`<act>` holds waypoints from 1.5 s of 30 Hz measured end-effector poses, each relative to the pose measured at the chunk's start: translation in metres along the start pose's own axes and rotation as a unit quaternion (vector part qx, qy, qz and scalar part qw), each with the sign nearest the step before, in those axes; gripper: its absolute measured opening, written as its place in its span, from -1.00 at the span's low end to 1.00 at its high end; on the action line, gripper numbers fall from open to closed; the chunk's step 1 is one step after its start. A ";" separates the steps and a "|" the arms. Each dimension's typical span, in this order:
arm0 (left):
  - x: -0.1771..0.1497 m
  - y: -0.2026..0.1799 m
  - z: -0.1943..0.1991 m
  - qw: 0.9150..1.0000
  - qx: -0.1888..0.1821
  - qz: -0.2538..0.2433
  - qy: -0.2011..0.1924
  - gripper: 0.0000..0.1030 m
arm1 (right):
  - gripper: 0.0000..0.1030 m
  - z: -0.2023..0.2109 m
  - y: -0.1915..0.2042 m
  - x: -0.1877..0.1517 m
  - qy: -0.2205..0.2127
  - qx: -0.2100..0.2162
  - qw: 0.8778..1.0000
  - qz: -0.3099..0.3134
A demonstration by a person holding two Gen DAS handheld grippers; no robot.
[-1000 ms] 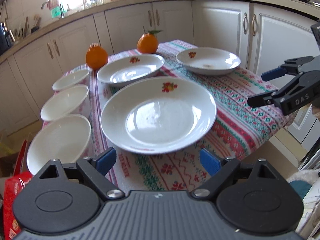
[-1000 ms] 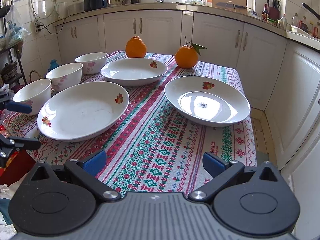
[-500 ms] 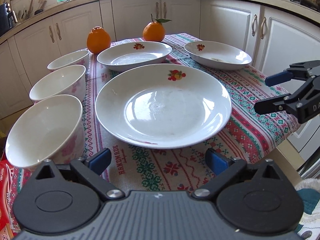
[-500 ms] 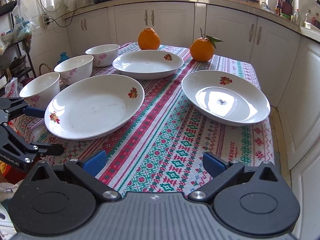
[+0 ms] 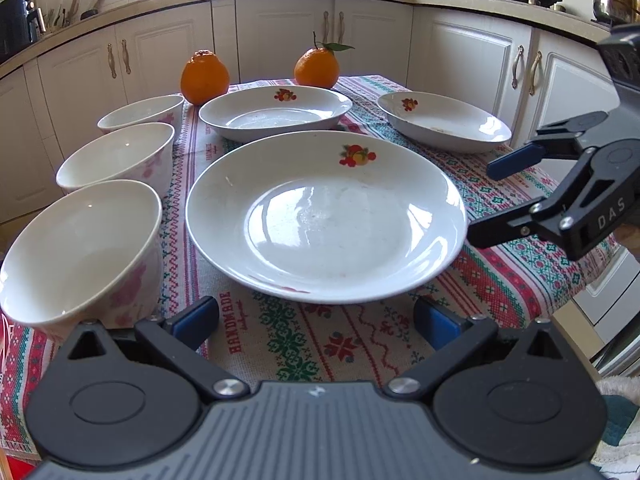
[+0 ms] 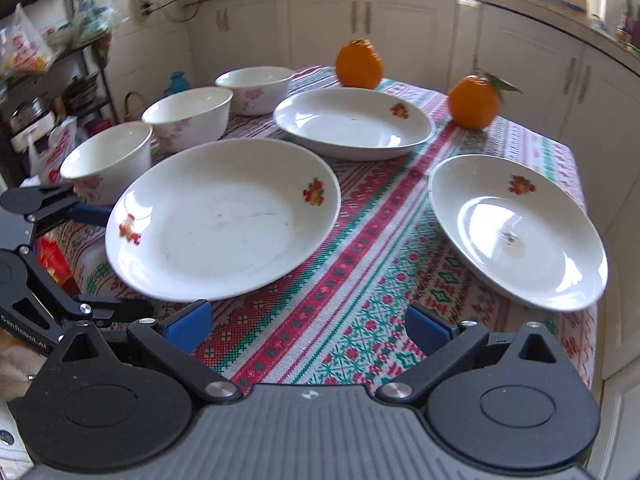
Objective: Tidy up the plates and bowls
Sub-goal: 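Move the right gripper toward a white plate with a fruit decal, then grasp the fruit-decal plate rim with the right gripper and lift it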
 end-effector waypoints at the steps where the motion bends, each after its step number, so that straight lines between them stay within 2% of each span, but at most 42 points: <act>1: 0.000 0.000 0.000 1.000 0.000 -0.001 0.001 1.00 | 1.00 -0.003 0.001 0.001 0.009 0.003 1.000 0.008; 7: 0.001 0.000 0.000 1.000 -0.001 -0.001 0.005 1.00 | 1.00 -0.001 -0.003 0.003 0.030 0.039 0.998 0.033; 13: 0.003 0.000 -0.003 1.000 -0.001 0.000 0.001 1.00 | 1.00 0.002 -0.004 0.029 0.015 0.086 0.995 0.038; 17: 0.004 -0.002 -0.004 1.000 -0.002 -0.001 -0.002 0.99 | 1.00 -0.014 -0.004 0.049 0.016 0.114 0.993 0.033; 25: 0.006 -0.004 -0.006 1.000 -0.005 -0.003 -0.006 0.99 | 1.00 -0.061 -0.012 0.083 0.036 0.136 0.989 0.036; 27: 0.006 -0.004 -0.006 1.000 -0.004 -0.003 -0.006 0.99 | 0.94 -0.069 -0.011 0.088 0.042 0.146 0.988 0.037; 30: 0.007 -0.004 -0.007 1.000 -0.004 -0.001 -0.007 0.96 | 0.75 -0.079 -0.007 0.094 0.054 0.162 0.984 0.046; 35: 0.008 -0.002 -0.007 1.000 -0.001 0.002 -0.010 0.84 | 0.55 -0.092 -0.002 0.100 0.070 0.180 0.980 0.056; 40: 0.008 -0.003 -0.005 1.000 -0.003 -0.001 -0.011 0.83 | 0.44 -0.093 -0.001 0.098 0.075 0.203 0.975 0.050; 45: 0.009 -0.004 -0.005 1.000 -0.001 -0.004 -0.011 0.82 | 0.44 -0.093 -0.001 0.098 0.076 0.208 0.974 0.048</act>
Point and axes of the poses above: each gripper's, at about its wrist camera, not at the fingertips, and z roughly against the way its jaws point, y to its left, x to its top, the point moved 8 cm from there along -z, roughly the way its jaws point, and after that the axes turned 1 degree about y, right-handed, at the moved point
